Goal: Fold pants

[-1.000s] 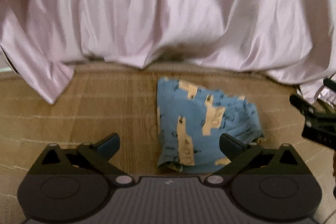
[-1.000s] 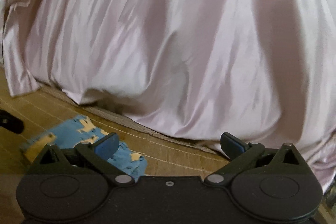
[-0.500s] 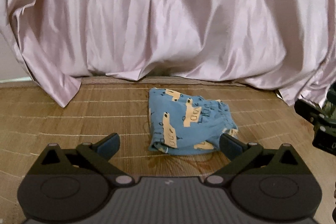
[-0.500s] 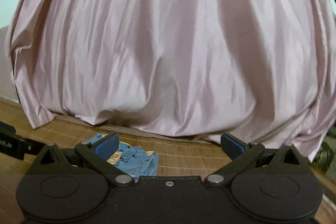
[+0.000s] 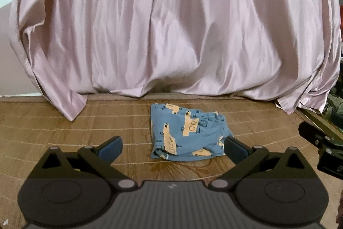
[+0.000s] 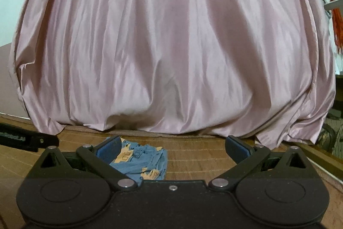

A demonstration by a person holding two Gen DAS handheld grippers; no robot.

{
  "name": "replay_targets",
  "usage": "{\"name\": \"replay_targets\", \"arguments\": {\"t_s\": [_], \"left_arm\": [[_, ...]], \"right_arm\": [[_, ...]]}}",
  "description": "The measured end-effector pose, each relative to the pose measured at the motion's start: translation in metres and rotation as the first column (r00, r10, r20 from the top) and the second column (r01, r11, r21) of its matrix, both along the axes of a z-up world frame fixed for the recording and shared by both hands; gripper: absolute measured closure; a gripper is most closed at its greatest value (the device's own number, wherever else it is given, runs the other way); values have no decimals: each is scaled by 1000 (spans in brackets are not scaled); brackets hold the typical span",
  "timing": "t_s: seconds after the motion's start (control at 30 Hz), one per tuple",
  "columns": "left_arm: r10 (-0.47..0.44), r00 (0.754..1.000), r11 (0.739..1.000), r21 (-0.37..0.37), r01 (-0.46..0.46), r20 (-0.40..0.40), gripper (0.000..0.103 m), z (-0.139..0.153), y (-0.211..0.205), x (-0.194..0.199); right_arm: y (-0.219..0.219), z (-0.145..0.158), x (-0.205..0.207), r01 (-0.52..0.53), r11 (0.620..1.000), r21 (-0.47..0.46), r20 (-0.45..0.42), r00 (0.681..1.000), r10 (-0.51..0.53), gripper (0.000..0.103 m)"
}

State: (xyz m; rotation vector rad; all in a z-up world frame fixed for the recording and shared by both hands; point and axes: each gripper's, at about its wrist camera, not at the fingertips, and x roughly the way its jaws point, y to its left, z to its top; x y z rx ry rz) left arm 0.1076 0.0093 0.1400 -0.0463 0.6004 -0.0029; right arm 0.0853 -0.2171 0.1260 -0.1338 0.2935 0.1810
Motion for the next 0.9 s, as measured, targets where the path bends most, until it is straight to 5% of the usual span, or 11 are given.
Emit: {"name": "replay_targets", "arguments": {"t_s": [0.17,0.5,0.9], "left_arm": [[13,1000,999,30,-13,7,0,-10,-8,-9],[32,992,999,37,-27,-120,0,-54,-5,-15],[71,980,996,69,-59,-188,0,-83,8,-4]], "right_arm": [[3,-11,-11,-29,999,-36,-40,999,27,1],[-5,-42,4,-36,997,63,-181,982,47,1],[4,-68,24,-35,993,109,-229,972,60,1]]}}
